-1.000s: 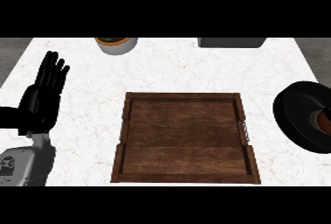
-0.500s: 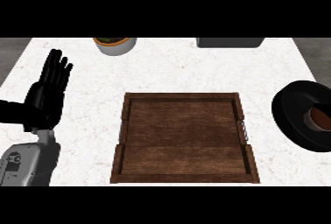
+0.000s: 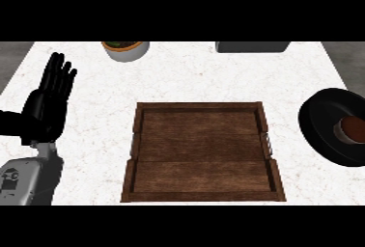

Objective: Pick the cupcake from the tray and place it in the pot

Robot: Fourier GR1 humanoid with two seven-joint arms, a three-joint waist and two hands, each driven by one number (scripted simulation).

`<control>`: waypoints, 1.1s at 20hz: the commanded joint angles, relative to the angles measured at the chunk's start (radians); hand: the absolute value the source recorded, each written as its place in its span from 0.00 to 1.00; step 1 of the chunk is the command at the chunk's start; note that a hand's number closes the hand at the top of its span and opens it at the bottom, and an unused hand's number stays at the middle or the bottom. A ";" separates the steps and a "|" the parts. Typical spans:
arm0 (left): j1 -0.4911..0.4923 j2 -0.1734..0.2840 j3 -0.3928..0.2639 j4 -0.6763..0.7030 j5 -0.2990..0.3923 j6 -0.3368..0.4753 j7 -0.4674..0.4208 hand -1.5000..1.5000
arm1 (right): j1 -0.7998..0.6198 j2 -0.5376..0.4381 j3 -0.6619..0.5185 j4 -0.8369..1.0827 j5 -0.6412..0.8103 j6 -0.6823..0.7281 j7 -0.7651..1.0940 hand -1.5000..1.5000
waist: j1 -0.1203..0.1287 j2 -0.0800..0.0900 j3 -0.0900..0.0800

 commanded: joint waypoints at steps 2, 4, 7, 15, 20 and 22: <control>0.001 0.035 0.048 0.017 0.039 -0.042 -0.003 0.50 | 0.137 -0.024 -0.132 -0.043 -0.162 0.065 -0.106 0.00 | -0.008 -0.001 0.000; -0.032 -0.017 -0.012 0.003 -0.011 0.008 0.023 0.50 | 0.104 -0.080 -0.163 0.019 -0.211 0.082 -0.096 0.00 | -0.002 0.001 0.001; 0.011 -0.018 -0.005 -0.027 -0.004 -0.004 0.011 0.50 | 0.127 -0.141 -0.207 0.152 -0.265 0.114 -0.208 0.00 | 0.005 0.002 0.001; -0.028 -0.031 -0.010 -0.009 -0.023 0.006 0.028 0.50 | 0.238 -0.274 -0.297 0.375 -0.363 0.231 -0.402 0.00 | 0.002 0.003 0.002; -0.022 -0.020 0.002 0.020 -0.022 -0.026 -0.002 0.50 | 0.265 -0.403 -0.302 0.540 -0.385 0.278 -0.443 0.00 | 0.004 0.003 0.001; -0.010 -0.051 -0.014 0.013 -0.051 0.009 -0.027 0.50 | 0.296 -0.378 -0.310 0.561 -0.401 0.279 -0.517 0.00 | 0.003 0.003 0.001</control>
